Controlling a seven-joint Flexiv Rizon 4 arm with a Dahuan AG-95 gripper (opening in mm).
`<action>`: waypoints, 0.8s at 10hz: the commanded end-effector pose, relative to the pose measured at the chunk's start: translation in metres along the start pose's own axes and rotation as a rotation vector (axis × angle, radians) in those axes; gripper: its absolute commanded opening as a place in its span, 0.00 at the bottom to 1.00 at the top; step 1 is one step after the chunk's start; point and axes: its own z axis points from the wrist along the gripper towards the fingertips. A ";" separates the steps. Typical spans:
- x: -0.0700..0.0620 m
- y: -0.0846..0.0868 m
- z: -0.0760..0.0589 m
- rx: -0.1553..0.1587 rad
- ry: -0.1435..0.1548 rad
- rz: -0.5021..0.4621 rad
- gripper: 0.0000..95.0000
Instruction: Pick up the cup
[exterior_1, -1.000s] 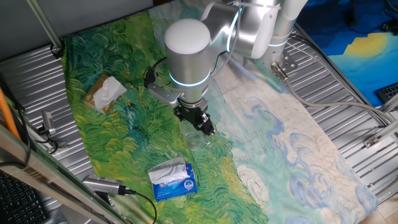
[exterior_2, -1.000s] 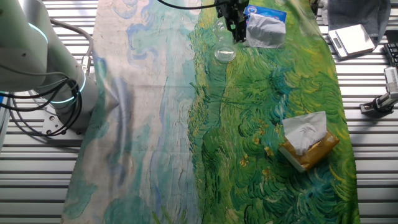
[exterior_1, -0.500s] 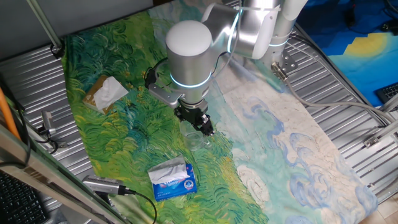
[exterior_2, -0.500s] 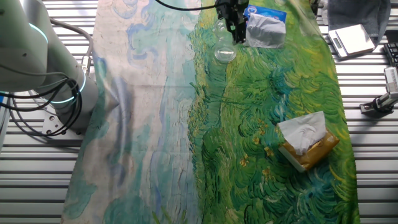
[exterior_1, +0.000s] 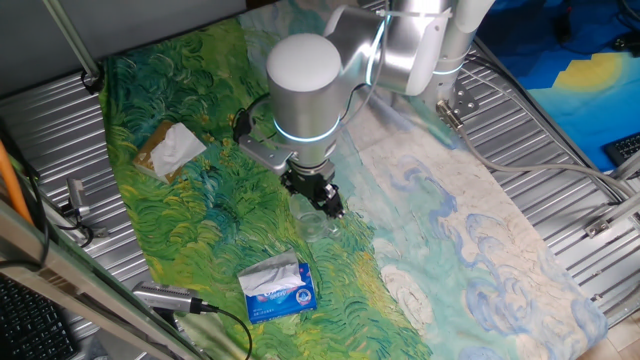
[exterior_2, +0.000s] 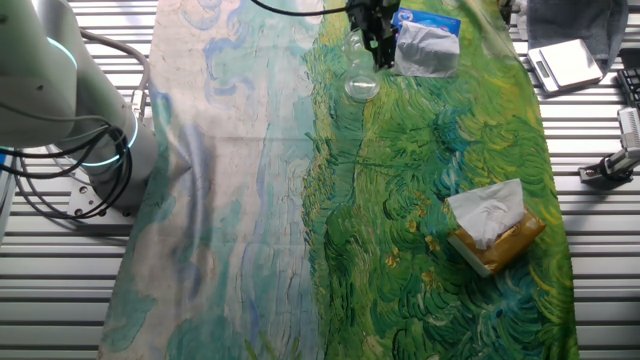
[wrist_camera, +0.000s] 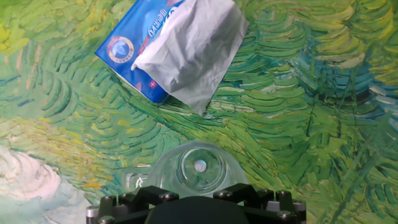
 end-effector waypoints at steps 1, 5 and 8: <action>0.001 0.000 -0.004 0.006 0.008 0.011 0.00; 0.008 -0.014 -0.026 0.006 0.013 0.008 0.00; 0.021 -0.039 -0.051 0.008 0.025 0.016 0.00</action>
